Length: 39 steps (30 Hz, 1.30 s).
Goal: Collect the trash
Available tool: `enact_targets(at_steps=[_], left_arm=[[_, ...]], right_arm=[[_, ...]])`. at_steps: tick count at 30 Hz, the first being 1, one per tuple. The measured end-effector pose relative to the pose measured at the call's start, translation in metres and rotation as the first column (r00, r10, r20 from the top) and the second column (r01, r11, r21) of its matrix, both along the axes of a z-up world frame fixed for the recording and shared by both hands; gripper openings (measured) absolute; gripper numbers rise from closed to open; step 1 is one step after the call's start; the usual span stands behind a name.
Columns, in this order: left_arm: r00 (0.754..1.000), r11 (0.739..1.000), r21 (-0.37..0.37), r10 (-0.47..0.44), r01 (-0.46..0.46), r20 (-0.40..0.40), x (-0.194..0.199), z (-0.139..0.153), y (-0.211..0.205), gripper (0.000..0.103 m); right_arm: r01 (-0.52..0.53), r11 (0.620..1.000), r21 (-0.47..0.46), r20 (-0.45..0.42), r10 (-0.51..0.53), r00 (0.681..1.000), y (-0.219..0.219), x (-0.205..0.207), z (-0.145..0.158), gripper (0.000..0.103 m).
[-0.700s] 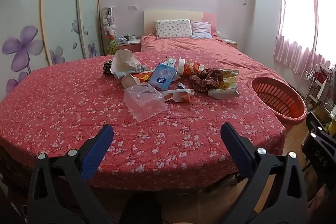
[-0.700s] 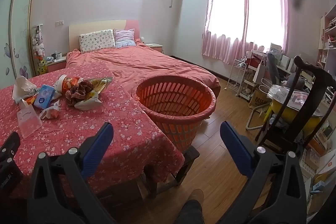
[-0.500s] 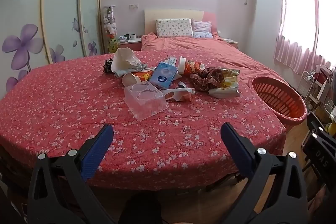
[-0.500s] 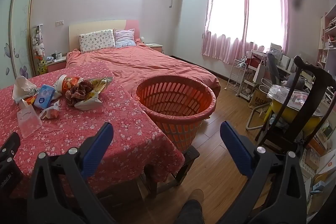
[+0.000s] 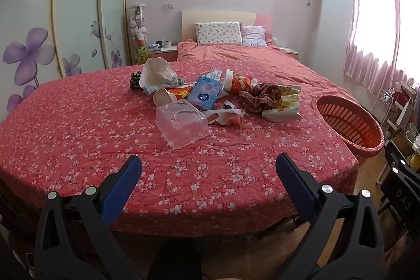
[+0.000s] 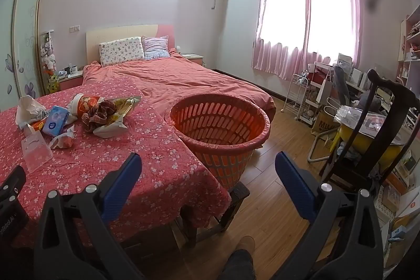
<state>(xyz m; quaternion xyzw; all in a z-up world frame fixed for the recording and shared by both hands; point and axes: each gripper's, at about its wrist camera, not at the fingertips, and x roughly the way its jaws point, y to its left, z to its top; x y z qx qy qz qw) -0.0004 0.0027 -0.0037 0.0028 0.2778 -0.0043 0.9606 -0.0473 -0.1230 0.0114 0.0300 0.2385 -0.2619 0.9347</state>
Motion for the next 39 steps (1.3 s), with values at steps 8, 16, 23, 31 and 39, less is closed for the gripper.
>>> enact_targets(at_steps=[8, 16, 23, 31, 39], left_arm=[[1.000, 1.000, -0.003, 0.001, -0.001, -0.004, 0.0007, 0.0003, 0.0002, 0.101], [1.000, 1.000, -0.004, 0.000, 0.000, -0.007, 0.0020, -0.0023, 0.0001, 0.101], [1.000, 1.000, -0.004, 0.000, 0.000, -0.008, 0.0022, -0.0023, -0.0001, 0.101], [1.000, 1.000, -0.004, 0.001, -0.001, -0.009, 0.0026, -0.0034, -0.0002, 0.101], [1.000, 1.000, -0.004, 0.000, 0.000, -0.010, 0.0018, -0.0049, -0.0013, 0.101]], right_arm=[[0.000, 1.000, 0.000, 0.000, 0.000, 1.000, -0.0002, -0.0001, -0.0002, 0.099], [0.000, 1.000, 0.001, 0.000, 0.000, 1.000, -0.0002, 0.0002, -0.0004, 0.099], [0.000, 1.000, 0.002, 0.000, 0.000, 1.000, -0.0002, 0.0003, -0.0009, 0.099], [0.000, 1.000, 0.003, 0.000, 0.000, 1.000, -0.0002, 0.0004, -0.0013, 0.099], [0.000, 1.000, 0.004, -0.001, 0.000, 1.000, -0.0005, 0.0004, -0.0016, 0.099]])
